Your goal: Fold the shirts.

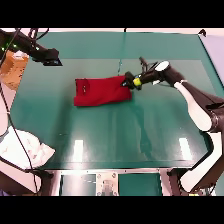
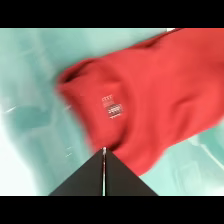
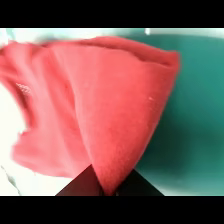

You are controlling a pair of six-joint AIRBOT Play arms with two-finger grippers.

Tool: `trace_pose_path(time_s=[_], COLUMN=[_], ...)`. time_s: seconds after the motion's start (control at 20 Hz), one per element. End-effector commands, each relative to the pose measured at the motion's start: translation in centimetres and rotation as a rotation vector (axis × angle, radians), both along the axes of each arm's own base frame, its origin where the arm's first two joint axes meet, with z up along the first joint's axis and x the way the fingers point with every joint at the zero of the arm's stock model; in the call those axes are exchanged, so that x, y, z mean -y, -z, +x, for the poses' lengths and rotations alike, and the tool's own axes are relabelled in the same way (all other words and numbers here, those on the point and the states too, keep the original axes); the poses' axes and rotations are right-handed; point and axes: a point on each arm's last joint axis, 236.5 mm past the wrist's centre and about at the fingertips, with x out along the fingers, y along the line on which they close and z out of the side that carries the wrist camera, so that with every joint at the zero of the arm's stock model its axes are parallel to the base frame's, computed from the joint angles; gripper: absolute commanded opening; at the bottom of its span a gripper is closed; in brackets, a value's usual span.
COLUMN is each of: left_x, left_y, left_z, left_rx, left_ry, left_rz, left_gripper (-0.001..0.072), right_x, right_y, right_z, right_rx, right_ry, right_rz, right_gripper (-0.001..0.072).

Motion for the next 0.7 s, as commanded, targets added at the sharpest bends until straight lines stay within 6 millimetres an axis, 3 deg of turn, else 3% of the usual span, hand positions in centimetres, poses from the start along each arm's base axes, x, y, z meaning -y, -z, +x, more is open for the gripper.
trace_pose_path(time_s=[0.0, 0.15, 0.3, 0.4, 0.55, 0.65], left_x=[-4.2, -4.3, -4.0, -3.9, -3.7, -3.6], left_y=[1.4, 1.5, 1.4, 1.5, 1.5, 1.5], left_z=[0.1, 0.1, 0.1, -0.2, -0.4, -0.4], left_rx=[-0.052, -0.056, -0.065, -0.077, -0.089, -0.094], left_ry=[-0.166, -0.176, -0.191, -0.187, -0.185, -0.198], left_rz=[0.138, 0.141, 0.121, 0.119, 0.110, 0.101], left_gripper=[0.0022, 0.0022, 0.0023, 0.0023, 0.0023, 0.0023], right_x=[4.5, 13.3, 23.5, 30.4, 40.3, 45.5], right_y=[-8.2, -15.9, -21.2, -22.8, -22.3, -21.9], right_z=[2.3, 3.4, 2.8, 1.6, -1.4, -3.6], right_rx=[0.144, 0.269, 0.343, 0.352, 0.320, 0.308], right_ry=[0.048, 0.203, 0.388, 0.523, 0.711, 0.814], right_rz=[0.019, 0.014, -0.013, -0.031, -0.080, -0.116], right_gripper=[0.0017, 0.0017, 0.0016, 0.0017, 0.0017, 0.0016])
